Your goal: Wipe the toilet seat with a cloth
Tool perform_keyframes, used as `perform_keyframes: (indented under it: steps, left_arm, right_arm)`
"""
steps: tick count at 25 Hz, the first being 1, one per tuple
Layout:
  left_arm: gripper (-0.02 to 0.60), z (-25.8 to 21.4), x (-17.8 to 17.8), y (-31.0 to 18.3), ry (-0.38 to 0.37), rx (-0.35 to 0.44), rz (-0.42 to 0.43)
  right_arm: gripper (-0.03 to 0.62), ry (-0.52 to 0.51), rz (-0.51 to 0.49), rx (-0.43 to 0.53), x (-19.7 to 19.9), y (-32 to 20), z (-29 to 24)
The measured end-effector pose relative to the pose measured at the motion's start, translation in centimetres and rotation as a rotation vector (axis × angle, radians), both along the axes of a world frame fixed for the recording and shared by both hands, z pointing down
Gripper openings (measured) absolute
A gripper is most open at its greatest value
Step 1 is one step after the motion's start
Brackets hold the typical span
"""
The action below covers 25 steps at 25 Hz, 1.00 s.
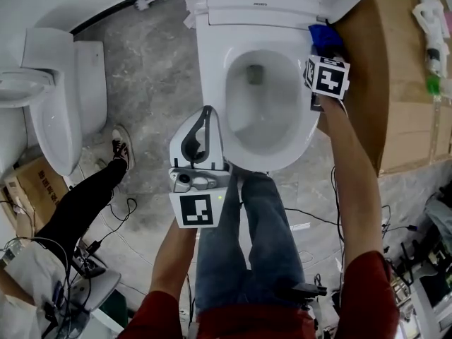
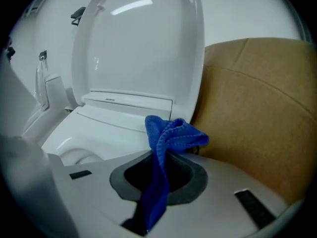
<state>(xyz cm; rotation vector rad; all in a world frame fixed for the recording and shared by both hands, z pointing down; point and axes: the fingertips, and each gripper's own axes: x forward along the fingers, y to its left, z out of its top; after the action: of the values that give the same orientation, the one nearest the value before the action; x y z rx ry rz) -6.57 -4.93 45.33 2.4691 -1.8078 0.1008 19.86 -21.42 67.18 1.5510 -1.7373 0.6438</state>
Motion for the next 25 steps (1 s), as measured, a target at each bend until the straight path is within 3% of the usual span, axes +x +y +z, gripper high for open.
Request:
perform_keyframes:
  steps: [15, 19, 23, 25]
  left_arm:
    - [0.017, 0.9, -6.1, 0.1, -0.003, -0.022, -0.07]
    - [0.017, 1.0, -7.2, 0.3, 0.002, -0.022, -0.081]
    - [0.017, 1.0, -7.4, 0.5, 0.007, -0.023, -0.079]
    - [0.017, 0.8, -7.4, 0.5, 0.007, -0.023, -0.072]
  right_arm:
    - [0.06, -0.194, -0.114, 0.024, -17.3, -0.4, 0.5]
    - [0.06, -0.274, -0.107, 0.007, -19.3, -0.2, 0.5]
    - [0.06, -0.288, -0.109, 0.0, -19.2, -0.1, 0.5]
    - [0.06, -0.285, -0.102, 0.041, -19.0, -0.2, -0.2]
